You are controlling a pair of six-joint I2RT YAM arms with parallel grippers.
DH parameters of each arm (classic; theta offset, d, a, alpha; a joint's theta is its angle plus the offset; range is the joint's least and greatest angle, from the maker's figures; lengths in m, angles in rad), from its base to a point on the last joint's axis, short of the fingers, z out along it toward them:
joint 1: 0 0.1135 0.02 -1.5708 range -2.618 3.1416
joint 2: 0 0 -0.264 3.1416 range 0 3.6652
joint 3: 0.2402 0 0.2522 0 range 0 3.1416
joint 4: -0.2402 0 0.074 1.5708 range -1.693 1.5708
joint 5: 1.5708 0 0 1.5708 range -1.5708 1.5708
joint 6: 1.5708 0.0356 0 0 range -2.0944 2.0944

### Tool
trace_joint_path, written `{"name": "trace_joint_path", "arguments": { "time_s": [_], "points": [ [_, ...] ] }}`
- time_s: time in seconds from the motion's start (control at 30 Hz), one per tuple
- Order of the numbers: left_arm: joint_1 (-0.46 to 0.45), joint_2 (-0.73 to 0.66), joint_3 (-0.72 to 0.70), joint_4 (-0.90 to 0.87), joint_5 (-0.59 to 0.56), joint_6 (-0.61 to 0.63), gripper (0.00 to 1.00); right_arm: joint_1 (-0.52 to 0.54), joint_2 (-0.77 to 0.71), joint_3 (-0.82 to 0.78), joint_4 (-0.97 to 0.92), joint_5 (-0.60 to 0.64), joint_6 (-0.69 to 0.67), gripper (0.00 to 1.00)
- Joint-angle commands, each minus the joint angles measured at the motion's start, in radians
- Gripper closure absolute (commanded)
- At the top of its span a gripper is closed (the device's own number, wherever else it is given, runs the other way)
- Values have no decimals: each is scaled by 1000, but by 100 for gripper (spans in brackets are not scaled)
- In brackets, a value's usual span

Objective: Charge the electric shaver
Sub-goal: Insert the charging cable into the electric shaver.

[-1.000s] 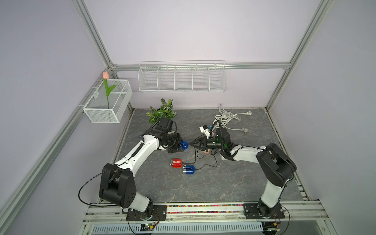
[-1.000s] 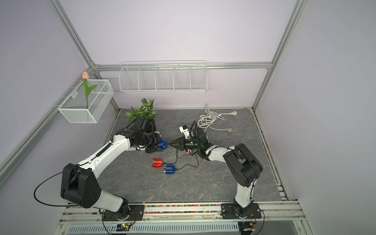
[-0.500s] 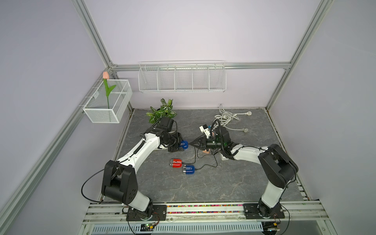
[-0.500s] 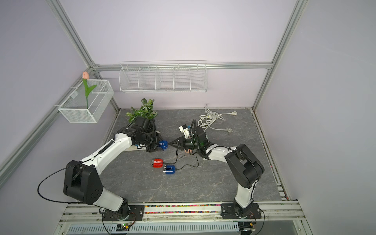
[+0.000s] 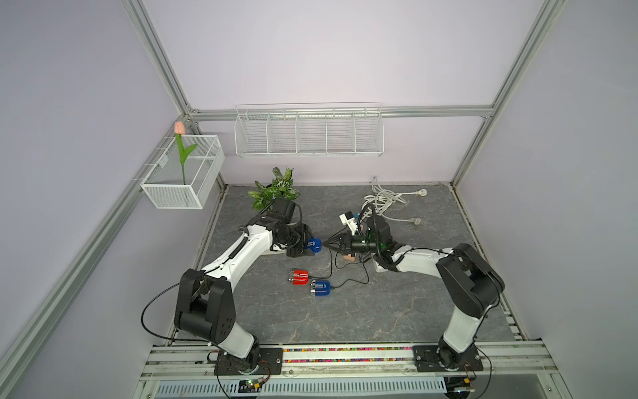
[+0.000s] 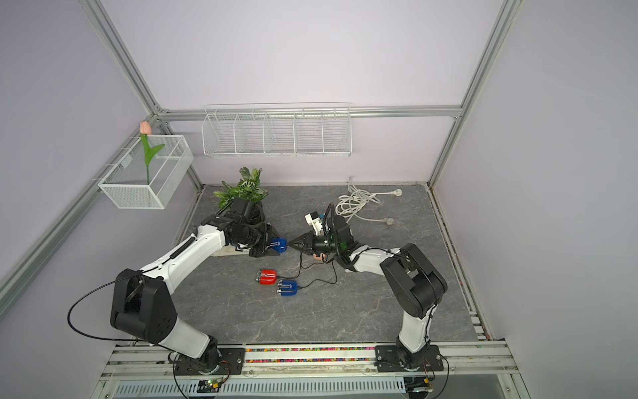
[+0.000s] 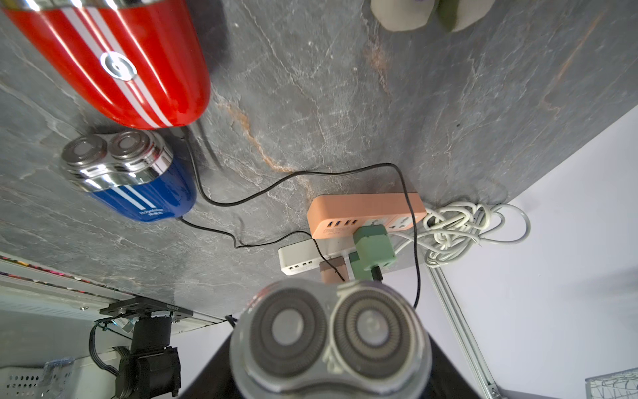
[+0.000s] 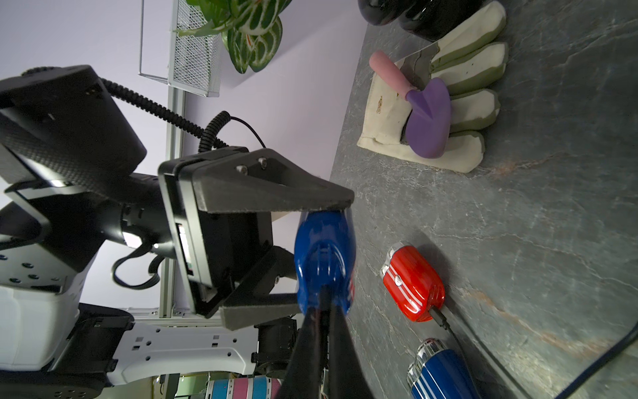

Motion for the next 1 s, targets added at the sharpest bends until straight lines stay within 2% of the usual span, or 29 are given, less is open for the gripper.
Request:
{"name": "trace_joint_path", "arguments": {
  "time_s": [0.0,0.13,0.37,0.67,0.8,0.9,0.97],
  "points": [
    [-12,-6,57,106,141,-40,100,14,-19,-47,-32,-38,-40,93],
    [-10,-3,64,99,140,-35,100,-3,-26,-62,-42,-40,-46,93],
    [-18,11,85,101,141,-35,100,52,-1,27,-58,-36,-30,93],
    [-29,-10,78,114,141,-56,100,53,21,24,-50,-32,-9,92],
    [-13,-58,35,41,96,-22,100,8,-65,-11,-116,7,-26,62],
    [-9,-105,-25,5,53,-15,100,-24,-160,14,-303,32,-101,48],
    [-9,-132,-67,-10,35,-14,100,-40,-211,41,-416,46,-145,41]
  ]
}}
